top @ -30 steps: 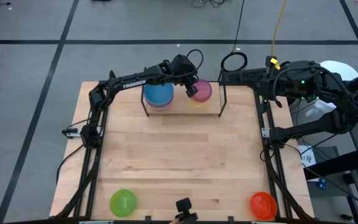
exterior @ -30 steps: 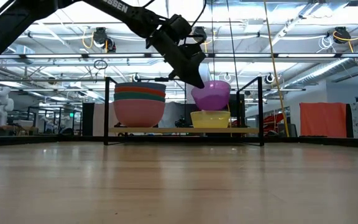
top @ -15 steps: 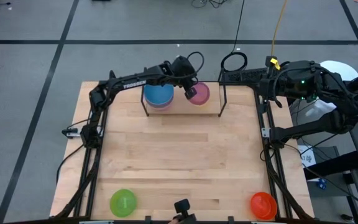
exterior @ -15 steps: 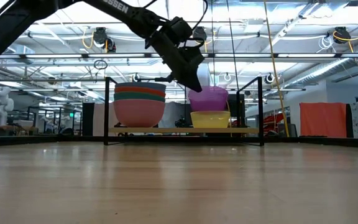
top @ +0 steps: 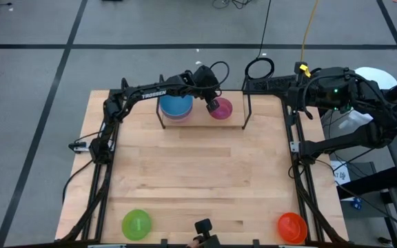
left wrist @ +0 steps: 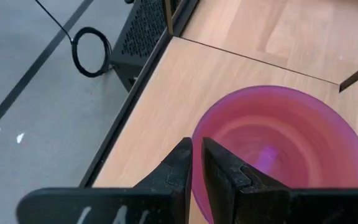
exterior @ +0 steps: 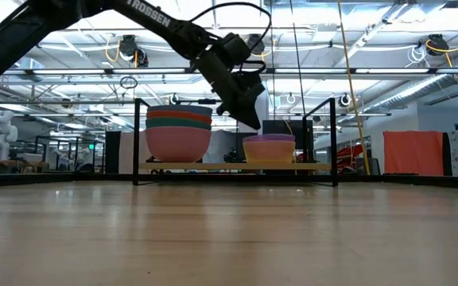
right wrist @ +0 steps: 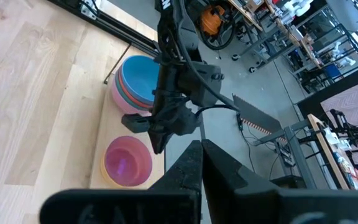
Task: Place and stack bowls onto a shelf
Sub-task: Stack the orange bowl on top of the purple bowl on the shelf
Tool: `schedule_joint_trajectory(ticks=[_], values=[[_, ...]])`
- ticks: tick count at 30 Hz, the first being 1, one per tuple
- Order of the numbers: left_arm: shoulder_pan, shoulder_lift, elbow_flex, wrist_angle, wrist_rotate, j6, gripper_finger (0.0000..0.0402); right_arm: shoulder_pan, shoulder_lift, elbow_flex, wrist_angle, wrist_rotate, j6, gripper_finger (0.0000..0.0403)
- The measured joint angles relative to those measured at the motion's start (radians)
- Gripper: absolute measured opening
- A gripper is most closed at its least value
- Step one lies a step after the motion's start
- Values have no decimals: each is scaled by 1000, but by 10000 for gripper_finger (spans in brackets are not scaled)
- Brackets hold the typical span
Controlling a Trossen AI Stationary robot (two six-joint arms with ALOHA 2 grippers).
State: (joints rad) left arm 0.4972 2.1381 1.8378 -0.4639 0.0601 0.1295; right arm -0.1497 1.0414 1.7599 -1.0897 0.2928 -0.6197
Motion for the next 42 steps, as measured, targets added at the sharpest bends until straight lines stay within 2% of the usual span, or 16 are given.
schedule_joint_trajectory(ticks=[7, 12, 16, 26, 29, 34, 42], values=[[-13, -47, 4, -46, -6, -9, 42, 0, 0, 0, -8, 1, -1, 0], [-63, -160, 6, -152, 10, 13, 42, 0, 0, 0, -135, 0, 52, 0], [-118, -249, 6, -267, -9, 52, 42, 0, 6, 0, -240, -2, 160, 0], [-280, -390, 6, -584, -70, -28, 42, 1, 34, 0, -474, -15, 525, 14], [-319, -414, 6, -656, -70, -71, 42, 1, 39, -16, -479, -77, 562, 36], [-382, -429, 5, -786, -119, -125, 42, 2, 33, -107, -481, -291, 630, 75], [-466, -430, 5, -926, -142, -175, 42, 102, -7, -448, -483, -515, 777, 95]])
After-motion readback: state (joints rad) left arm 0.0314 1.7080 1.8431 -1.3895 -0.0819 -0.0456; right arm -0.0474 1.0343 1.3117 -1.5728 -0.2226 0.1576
